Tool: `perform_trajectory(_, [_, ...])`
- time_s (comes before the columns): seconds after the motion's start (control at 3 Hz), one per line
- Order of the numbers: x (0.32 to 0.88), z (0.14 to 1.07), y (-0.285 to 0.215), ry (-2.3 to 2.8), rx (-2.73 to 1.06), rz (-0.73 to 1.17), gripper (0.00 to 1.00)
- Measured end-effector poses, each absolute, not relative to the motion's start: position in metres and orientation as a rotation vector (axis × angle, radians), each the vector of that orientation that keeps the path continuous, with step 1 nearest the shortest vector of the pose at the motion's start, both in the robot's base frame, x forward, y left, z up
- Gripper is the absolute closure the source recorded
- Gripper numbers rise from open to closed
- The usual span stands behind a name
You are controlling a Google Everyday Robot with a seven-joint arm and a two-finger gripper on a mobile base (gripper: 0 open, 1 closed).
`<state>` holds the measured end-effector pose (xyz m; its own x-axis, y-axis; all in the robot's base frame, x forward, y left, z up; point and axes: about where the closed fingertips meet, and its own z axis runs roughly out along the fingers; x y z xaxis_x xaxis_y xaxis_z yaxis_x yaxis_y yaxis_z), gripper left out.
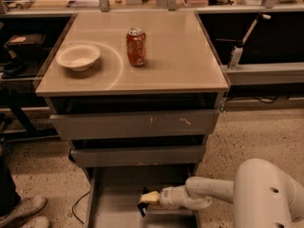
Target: Place rxbar blueberry into bottom drawer
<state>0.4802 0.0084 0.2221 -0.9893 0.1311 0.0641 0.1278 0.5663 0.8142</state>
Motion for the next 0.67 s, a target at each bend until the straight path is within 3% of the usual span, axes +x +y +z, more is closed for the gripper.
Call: perform_trajectory(0.67, [0.506, 0.176, 0.004, 2.785, 0.399, 1.425, 1.0])
